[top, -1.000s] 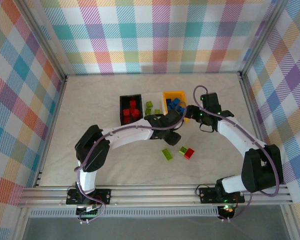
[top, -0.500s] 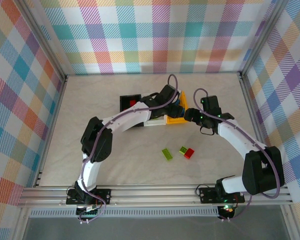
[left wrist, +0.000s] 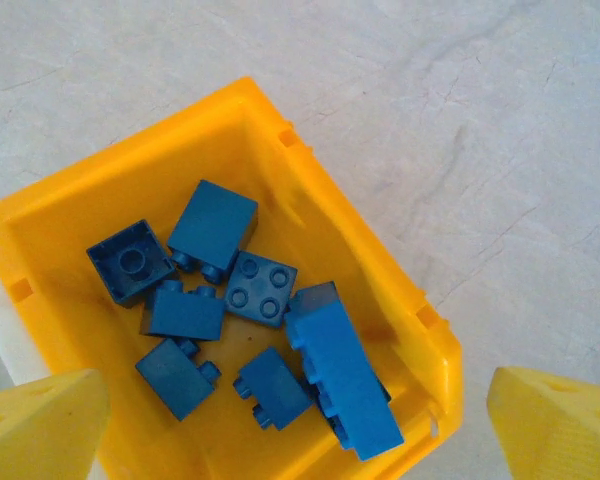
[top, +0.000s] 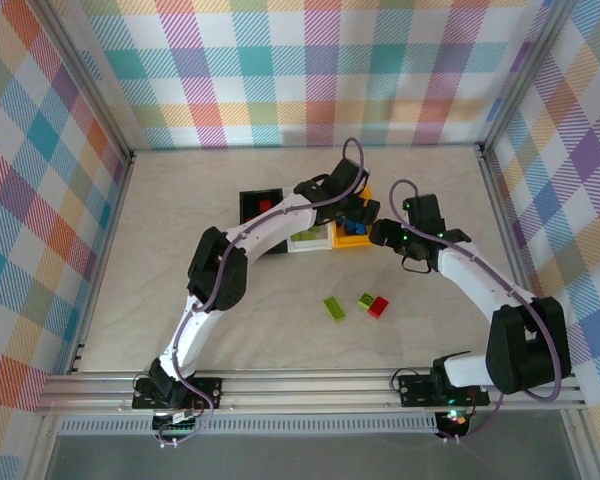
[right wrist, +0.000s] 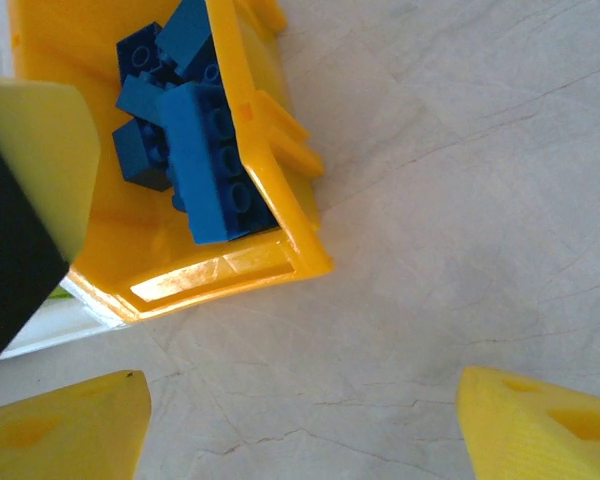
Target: Sort the legos into containers by color
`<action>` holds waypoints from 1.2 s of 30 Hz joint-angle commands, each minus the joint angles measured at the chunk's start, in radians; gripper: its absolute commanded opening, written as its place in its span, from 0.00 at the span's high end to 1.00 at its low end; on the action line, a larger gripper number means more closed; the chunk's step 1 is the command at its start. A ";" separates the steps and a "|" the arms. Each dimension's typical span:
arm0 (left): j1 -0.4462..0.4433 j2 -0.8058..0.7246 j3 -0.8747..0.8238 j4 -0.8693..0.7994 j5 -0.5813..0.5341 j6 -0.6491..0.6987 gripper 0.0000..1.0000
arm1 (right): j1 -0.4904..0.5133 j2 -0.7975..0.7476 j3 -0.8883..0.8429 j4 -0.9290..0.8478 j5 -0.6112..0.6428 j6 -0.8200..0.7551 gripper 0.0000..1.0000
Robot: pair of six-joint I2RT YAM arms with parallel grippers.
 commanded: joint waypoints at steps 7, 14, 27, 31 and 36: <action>0.002 -0.479 -0.446 0.183 0.046 -0.172 0.00 | 0.130 -0.028 -0.039 -0.091 -0.132 -0.056 0.22; -0.015 -0.860 -0.917 0.278 -0.080 -0.286 0.00 | 0.446 0.088 -0.023 -0.170 -0.091 -0.092 0.20; -0.023 -1.279 -1.280 0.053 -0.322 -0.418 0.00 | 0.663 0.306 0.068 -0.240 0.184 -0.081 0.31; -0.023 -1.321 -1.287 0.036 -0.350 -0.426 0.00 | 0.687 0.362 0.108 -0.276 0.229 -0.077 0.42; -0.023 -1.327 -1.275 0.012 -0.365 -0.421 0.00 | 0.692 0.379 0.135 -0.279 0.247 -0.082 0.57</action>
